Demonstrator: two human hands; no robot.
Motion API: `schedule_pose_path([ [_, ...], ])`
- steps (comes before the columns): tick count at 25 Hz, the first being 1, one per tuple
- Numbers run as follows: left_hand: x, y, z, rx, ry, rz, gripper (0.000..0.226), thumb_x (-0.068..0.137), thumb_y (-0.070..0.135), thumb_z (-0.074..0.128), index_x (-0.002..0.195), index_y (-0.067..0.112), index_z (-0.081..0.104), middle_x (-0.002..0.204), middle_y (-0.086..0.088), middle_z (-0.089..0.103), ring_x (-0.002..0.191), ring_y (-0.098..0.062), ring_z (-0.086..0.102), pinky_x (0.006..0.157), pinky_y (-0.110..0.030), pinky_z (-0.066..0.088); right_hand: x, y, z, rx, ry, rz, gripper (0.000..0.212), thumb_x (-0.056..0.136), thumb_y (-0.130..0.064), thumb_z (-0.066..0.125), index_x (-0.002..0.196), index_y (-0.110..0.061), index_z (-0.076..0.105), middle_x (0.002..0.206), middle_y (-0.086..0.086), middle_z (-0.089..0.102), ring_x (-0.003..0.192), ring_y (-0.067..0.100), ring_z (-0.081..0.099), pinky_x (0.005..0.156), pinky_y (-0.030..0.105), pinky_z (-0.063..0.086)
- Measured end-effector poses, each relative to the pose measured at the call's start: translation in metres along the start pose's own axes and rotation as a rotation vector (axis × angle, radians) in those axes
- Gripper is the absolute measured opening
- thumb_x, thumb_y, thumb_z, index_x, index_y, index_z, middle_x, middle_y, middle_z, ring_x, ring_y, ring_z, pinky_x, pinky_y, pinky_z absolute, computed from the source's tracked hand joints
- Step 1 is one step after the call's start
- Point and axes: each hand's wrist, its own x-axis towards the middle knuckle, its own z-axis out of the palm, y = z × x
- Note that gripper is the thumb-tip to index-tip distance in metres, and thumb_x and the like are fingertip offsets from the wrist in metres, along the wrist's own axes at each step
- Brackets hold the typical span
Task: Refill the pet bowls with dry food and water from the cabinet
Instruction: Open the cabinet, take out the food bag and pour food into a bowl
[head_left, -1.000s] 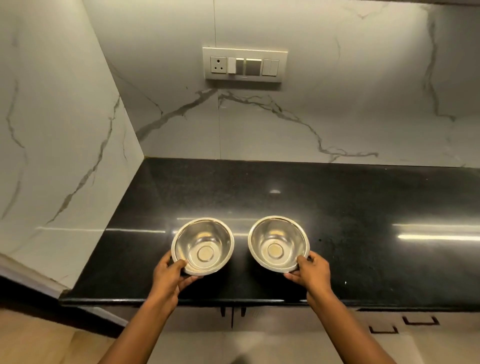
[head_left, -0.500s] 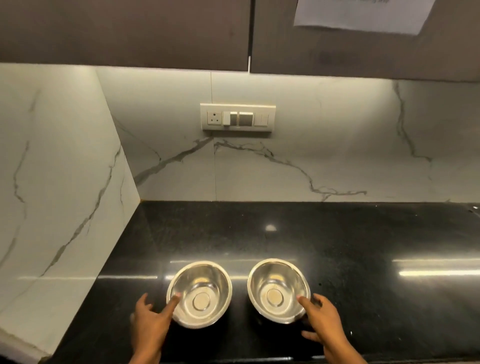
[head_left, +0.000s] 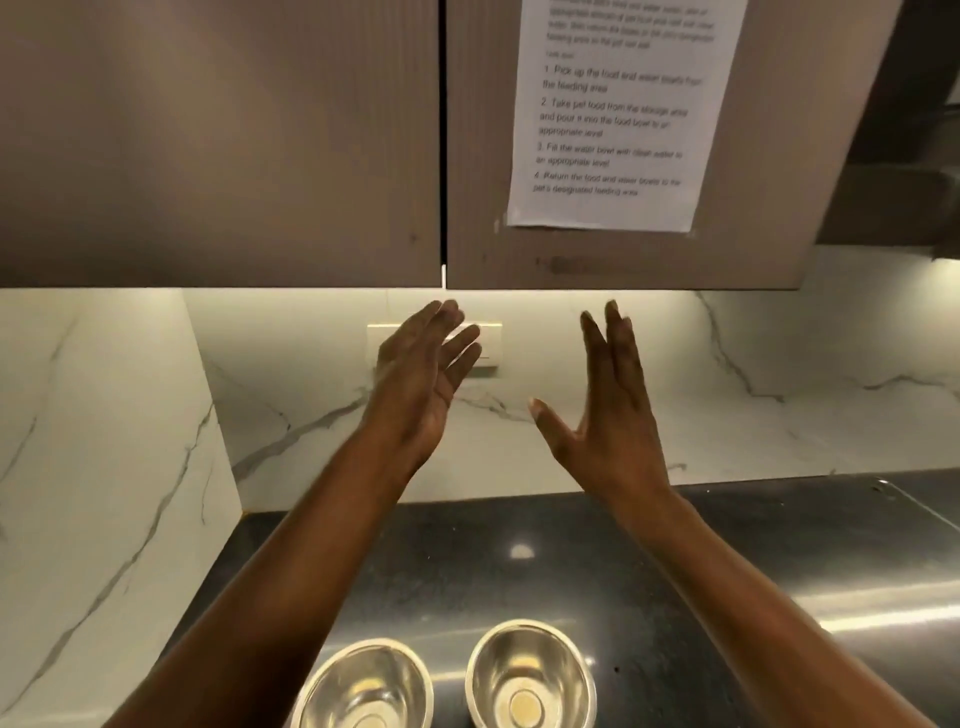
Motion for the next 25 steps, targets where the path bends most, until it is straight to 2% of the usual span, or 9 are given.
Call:
schedule_pose_path([
  [4, 0.021, 0.008, 0.042, -0.251, -0.066, -0.131, 0.02, 0.104, 0.014, 0.064, 0.123, 0.008, 0.064, 0.143, -0.018, 0.066, 0.131, -0.033, 0.067, 0.113, -0.042, 0.052, 0.04, -0.006, -0.023, -0.119, 0.026, -0.1, 0.109, 0.095, -0.058, 0.068, 0.172, -0.021, -0.001, 0.181, 0.002, -0.013, 0.167, 0.024, -0.008, 0.133, 0.046, 0.016],
  [7, 0.031, 0.007, 0.06, -0.258, 0.06, -0.15, 0.013, 0.103, 0.011, 0.065, 0.114, 0.006, 0.063, 0.119, -0.019, 0.069, 0.109, -0.031, 0.072, 0.109, -0.044, 0.056, 0.055, -0.002, -0.037, -0.147, 0.024, -0.124, 0.111, 0.095, -0.056, 0.068, 0.172, -0.019, -0.003, 0.18, 0.003, -0.014, 0.167, 0.024, -0.007, 0.132, 0.041, 0.016],
  [8, 0.034, 0.007, 0.064, -0.251, 0.114, -0.166, 0.018, 0.102, 0.013, 0.067, 0.116, 0.005, 0.06, 0.116, -0.019, 0.066, 0.107, -0.033, 0.07, 0.11, -0.046, 0.055, 0.058, 0.0, -0.039, -0.157, 0.022, -0.134, 0.112, 0.095, -0.056, 0.069, 0.172, -0.019, -0.003, 0.18, 0.003, -0.014, 0.167, 0.024, -0.007, 0.131, 0.04, 0.015],
  [10, 0.041, 0.006, 0.069, -0.238, 0.17, -0.183, 0.031, 0.1, 0.018, 0.07, 0.127, 0.008, 0.059, 0.129, -0.02, 0.063, 0.122, -0.037, 0.066, 0.116, -0.049, 0.05, 0.064, 0.004, -0.042, -0.166, -0.01, -0.15, 0.114, 0.094, -0.055, 0.07, 0.172, -0.018, -0.005, 0.18, 0.004, -0.016, 0.167, 0.025, -0.007, 0.131, 0.039, 0.015],
  [12, 0.047, 0.004, 0.077, -0.34, 0.156, -0.153, 0.028, 0.1, 0.015, 0.071, 0.126, 0.01, 0.062, 0.142, -0.018, 0.066, 0.127, -0.034, 0.067, 0.117, -0.046, 0.049, 0.07, 0.008, -0.043, -0.158, -0.057, -0.158, 0.117, 0.093, -0.052, 0.072, 0.171, -0.017, -0.008, 0.179, 0.004, -0.019, 0.167, 0.026, -0.008, 0.133, 0.042, 0.018],
  [15, 0.047, 0.001, 0.085, -0.451, 0.213, -0.117, 0.022, 0.1, 0.016, 0.071, 0.119, 0.009, 0.064, 0.141, -0.018, 0.069, 0.124, -0.033, 0.069, 0.113, -0.044, 0.053, 0.08, 0.005, -0.042, -0.158, -0.077, -0.163, 0.119, 0.093, -0.05, 0.074, 0.171, -0.016, -0.009, 0.179, 0.005, -0.019, 0.167, 0.026, -0.008, 0.134, 0.044, 0.019],
  [17, 0.042, -0.002, 0.083, -0.465, 0.235, -0.084, 0.035, 0.099, 0.026, 0.073, 0.128, 0.008, 0.064, 0.14, -0.018, 0.069, 0.128, -0.033, 0.068, 0.109, -0.044, 0.056, 0.084, 0.002, -0.041, -0.168, -0.054, -0.165, 0.119, 0.092, -0.05, 0.076, 0.171, -0.016, -0.006, 0.18, 0.007, -0.016, 0.167, 0.027, -0.008, 0.134, 0.044, 0.017],
  [20, 0.023, -0.005, 0.074, -0.455, 0.186, -0.074, 0.052, 0.096, 0.042, 0.075, 0.135, 0.009, 0.062, 0.135, -0.018, 0.071, 0.121, -0.033, 0.071, 0.107, -0.047, 0.058, 0.083, -0.004, -0.042, -0.165, -0.038, -0.171, 0.121, 0.09, -0.045, 0.079, 0.171, -0.015, -0.006, 0.18, 0.007, -0.014, 0.167, 0.028, -0.008, 0.134, 0.046, 0.019],
  [25, -0.017, -0.003, 0.064, -0.397, 0.078, -0.067, 0.044, 0.097, 0.045, 0.07, 0.13, 0.016, 0.063, 0.135, -0.02, 0.072, 0.125, -0.036, 0.071, 0.113, -0.048, 0.053, 0.07, -0.008, -0.047, -0.141, 0.039, -0.163, 0.119, 0.092, -0.043, 0.079, 0.171, -0.015, -0.006, 0.18, 0.007, -0.013, 0.167, 0.028, -0.009, 0.132, 0.051, 0.026],
])
